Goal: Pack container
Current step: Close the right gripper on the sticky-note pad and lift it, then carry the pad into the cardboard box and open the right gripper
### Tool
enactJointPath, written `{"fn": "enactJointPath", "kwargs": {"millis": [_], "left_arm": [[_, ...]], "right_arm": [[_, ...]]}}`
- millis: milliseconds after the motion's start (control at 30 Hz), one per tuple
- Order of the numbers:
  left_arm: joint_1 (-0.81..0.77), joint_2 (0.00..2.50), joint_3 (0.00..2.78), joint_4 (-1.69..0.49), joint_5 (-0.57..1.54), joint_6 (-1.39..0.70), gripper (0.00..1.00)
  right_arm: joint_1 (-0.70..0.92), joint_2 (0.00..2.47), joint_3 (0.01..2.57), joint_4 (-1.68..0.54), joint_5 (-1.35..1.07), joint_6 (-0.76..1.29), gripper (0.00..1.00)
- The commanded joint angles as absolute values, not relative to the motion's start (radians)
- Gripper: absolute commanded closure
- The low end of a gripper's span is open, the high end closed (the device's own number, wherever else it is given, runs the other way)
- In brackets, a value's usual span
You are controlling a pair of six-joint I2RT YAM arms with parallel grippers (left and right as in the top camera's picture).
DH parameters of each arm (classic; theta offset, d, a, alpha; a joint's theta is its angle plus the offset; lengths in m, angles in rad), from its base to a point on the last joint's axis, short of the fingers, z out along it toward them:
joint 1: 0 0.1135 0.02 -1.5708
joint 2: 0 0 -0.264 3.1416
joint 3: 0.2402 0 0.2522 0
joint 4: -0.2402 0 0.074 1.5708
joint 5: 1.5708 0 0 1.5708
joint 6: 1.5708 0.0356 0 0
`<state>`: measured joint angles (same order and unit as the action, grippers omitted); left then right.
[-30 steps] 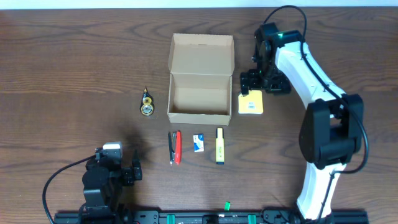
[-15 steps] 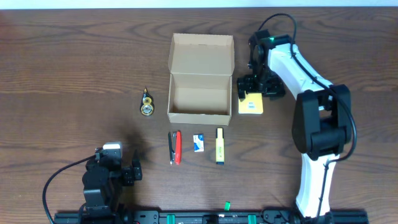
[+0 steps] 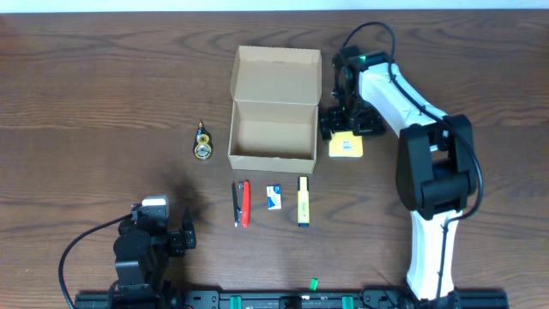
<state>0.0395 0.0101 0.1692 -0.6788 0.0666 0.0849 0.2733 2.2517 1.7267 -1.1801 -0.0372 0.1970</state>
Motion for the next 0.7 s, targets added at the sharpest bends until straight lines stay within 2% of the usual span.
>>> {"fn": "enactJointPath", "kwargs": {"millis": [0, 33, 100, 233, 333, 667], "left_arm": [[0.047, 0.004, 0.16, -0.683, 0.052, 0.082, 0.05], [0.047, 0.004, 0.16, -0.683, 0.052, 0.082, 0.05], [0.047, 0.004, 0.16, -0.683, 0.052, 0.082, 0.05], [0.047, 0.004, 0.16, -0.683, 0.052, 0.082, 0.05], [0.047, 0.004, 0.16, -0.683, 0.052, 0.082, 0.05], [0.047, 0.004, 0.16, -0.683, 0.052, 0.082, 0.05]], "right_arm": [[0.282, 2.295, 1.734, -1.177, -0.02, 0.186, 0.12], [0.282, 2.297, 1.734, -1.177, -0.012, 0.186, 0.18], [0.282, 2.297, 1.734, -1.169, 0.01, 0.186, 0.44], [0.281, 2.297, 1.734, -1.18, 0.03, 0.186, 0.67], [0.28, 2.296, 1.734, -1.206, 0.03, 0.186, 0.74], [0.281, 2.236, 1.734, -1.293, 0.03, 0.186, 0.79]]}}
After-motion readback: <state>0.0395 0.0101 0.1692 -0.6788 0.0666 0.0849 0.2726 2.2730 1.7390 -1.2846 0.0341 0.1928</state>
